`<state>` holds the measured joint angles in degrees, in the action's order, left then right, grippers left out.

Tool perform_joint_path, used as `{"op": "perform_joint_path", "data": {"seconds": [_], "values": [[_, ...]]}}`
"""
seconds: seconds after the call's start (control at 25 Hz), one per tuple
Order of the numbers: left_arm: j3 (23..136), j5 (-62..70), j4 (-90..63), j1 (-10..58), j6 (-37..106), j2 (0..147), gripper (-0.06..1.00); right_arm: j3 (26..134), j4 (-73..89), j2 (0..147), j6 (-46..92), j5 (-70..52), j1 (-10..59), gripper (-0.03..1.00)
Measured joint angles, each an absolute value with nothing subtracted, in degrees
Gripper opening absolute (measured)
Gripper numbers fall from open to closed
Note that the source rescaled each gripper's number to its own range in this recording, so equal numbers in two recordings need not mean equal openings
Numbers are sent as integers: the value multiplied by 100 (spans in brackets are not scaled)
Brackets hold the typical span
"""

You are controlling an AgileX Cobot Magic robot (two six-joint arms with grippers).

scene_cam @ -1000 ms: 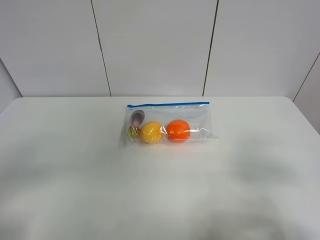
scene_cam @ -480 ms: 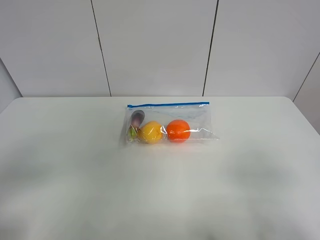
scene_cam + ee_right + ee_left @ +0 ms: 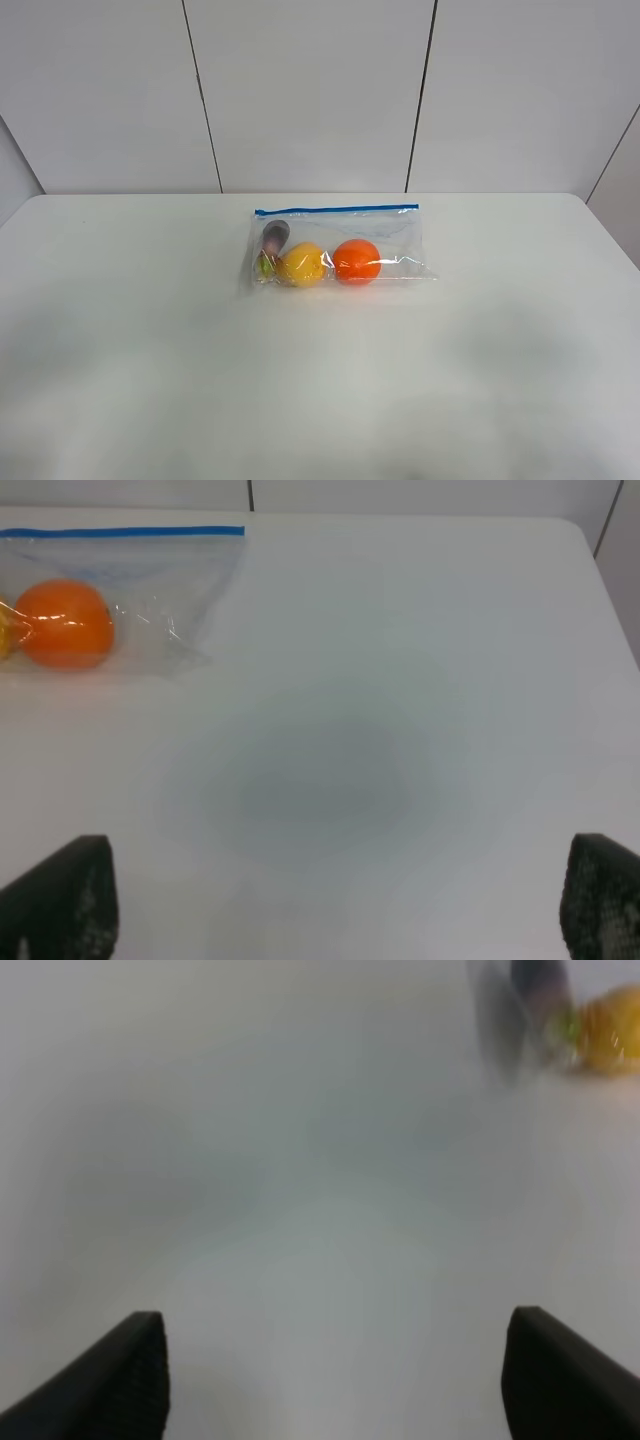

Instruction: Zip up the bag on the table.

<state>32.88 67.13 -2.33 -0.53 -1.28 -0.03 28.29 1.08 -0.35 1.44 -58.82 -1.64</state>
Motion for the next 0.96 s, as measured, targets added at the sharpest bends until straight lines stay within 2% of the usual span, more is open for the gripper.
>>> {"op": "perform_joint_path", "data": {"seconds": [0.96], "values": [[3288, 6724, -207, -37, -128, -17, 84, 2829, 108, -35, 144, -5882, -164, 98]]}}
